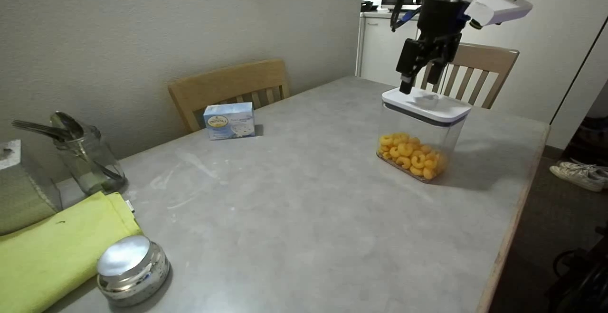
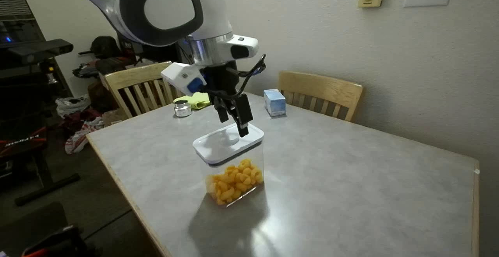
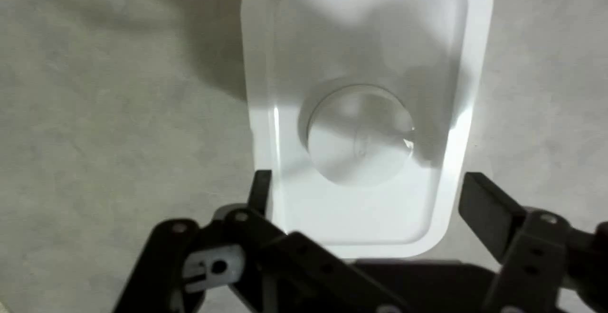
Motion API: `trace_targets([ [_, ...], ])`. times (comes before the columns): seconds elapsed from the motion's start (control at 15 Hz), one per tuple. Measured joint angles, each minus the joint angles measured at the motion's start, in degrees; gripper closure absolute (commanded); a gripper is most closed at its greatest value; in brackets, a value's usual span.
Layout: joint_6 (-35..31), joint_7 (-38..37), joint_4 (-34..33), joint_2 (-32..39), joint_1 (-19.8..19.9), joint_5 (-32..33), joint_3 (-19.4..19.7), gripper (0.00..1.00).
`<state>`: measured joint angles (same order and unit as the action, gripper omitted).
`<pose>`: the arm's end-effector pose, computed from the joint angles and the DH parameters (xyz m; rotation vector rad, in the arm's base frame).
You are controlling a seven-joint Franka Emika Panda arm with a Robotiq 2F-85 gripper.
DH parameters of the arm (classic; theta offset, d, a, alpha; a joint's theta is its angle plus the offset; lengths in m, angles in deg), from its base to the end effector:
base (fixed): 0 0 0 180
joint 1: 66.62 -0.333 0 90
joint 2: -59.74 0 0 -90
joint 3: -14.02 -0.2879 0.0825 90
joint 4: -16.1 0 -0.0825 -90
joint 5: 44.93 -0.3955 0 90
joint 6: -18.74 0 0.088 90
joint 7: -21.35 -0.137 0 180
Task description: Press the button atop the lid and then remove the lid and put it on the table
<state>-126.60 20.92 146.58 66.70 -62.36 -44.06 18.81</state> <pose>0.5441 -0.0873 0.2499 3.0955 -0.2361 0.2120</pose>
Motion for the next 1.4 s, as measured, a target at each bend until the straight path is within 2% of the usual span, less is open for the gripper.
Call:
trace_targets([
  [0.53,0.0,15.7,0.0,0.0,0.8,-4.5,0.0,0.01],
  [0.67,0.1,17.7,0.0,0.0,0.8,-4.9,0.0,0.11],
  [0.8,0.1,19.0,0.0,0.0,0.8,-5.0,-0.1,0.25],
  [0.93,0.2,19.8,0.0,0.0,0.8,-5.0,-0.1,0.31],
  [1.0,0.3,20.0,0.0,0.0,0.8,-5.0,-0.1,0.29],
  [1.2,0.4,20.2,0.0,0.1,0.8,-5.0,-0.2,0.34],
  [1.33,0.5,20.3,0.0,0.3,0.8,-5.3,-0.4,0.6],
  [1.4,0.6,20.3,0.0,0.5,0.8,-5.7,-0.6,0.67],
])
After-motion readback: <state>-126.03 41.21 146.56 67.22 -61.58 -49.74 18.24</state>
